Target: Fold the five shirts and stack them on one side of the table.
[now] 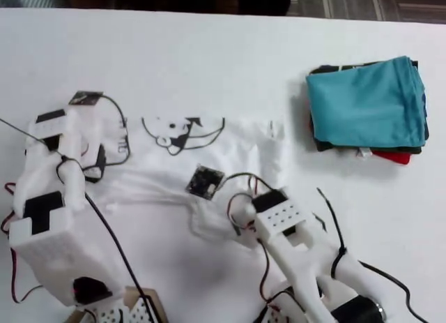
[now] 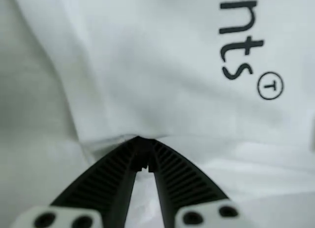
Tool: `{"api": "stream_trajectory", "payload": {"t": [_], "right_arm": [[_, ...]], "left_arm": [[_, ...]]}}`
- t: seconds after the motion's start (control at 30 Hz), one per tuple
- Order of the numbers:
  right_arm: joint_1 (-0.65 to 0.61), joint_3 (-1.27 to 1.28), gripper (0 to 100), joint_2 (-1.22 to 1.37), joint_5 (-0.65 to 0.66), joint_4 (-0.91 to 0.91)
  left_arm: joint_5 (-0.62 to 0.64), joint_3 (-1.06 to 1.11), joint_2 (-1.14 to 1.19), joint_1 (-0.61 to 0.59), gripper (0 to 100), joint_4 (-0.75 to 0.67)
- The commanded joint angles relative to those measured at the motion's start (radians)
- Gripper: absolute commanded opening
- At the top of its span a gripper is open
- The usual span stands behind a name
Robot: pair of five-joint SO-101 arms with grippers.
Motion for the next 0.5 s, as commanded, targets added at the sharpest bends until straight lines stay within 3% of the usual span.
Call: {"api": "stream_trajectory", "payload": {"t": [0.0,0.3,0.47], "right_arm": [[-0.004,-0.114,2.1,0.002,-0.003,0.084],[-0.01,-0.101,3.0,0.004,-0.005,0.099],[-0.004,-0.083,15.6,0.002,-0.005,0.097]], "left_arm": [[-0.002,-0.01,0.005,-0.028,3,-0.043],[-0.002,-0.01,0.005,-0.028,3,-0.043],[-0.002,-0.01,0.005,-0.028,3,-0.043]]}}
